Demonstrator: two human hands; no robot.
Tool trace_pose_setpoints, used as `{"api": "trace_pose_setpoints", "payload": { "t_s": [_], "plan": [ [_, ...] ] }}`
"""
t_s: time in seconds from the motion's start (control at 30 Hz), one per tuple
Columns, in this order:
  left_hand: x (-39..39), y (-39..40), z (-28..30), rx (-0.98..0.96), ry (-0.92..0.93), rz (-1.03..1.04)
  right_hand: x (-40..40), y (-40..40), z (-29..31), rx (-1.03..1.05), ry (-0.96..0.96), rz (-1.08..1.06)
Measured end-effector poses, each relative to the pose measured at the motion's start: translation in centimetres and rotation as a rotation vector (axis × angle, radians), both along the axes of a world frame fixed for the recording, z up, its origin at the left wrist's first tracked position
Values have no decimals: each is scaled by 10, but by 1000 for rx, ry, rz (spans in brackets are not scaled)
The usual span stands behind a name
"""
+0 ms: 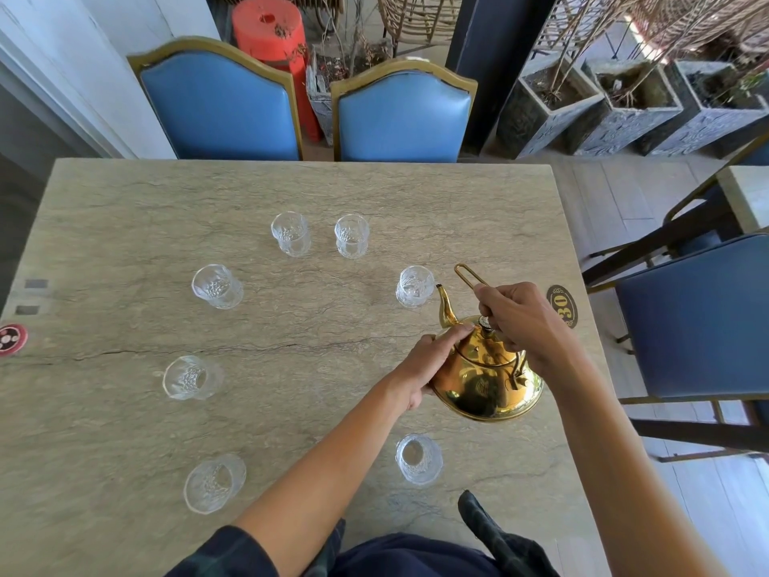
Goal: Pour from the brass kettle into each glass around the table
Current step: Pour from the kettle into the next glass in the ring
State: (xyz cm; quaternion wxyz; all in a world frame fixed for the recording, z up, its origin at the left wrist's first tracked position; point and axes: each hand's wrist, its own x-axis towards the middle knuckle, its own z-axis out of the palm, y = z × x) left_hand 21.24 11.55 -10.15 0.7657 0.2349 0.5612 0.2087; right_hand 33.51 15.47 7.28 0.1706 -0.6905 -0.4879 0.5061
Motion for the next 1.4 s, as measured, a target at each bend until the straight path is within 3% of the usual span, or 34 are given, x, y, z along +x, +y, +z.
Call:
{"api": "trace_pose_setpoints", "payload": {
  "t_s": [1.1, 1.4],
  "plan": [
    [-4, 0, 12, 27, -5, 79, 3, -10, -11, 54, 71, -60],
    [-16, -3, 62, 111, 37, 166, 6, -20, -4, 96, 177, -56]
  ]
}}
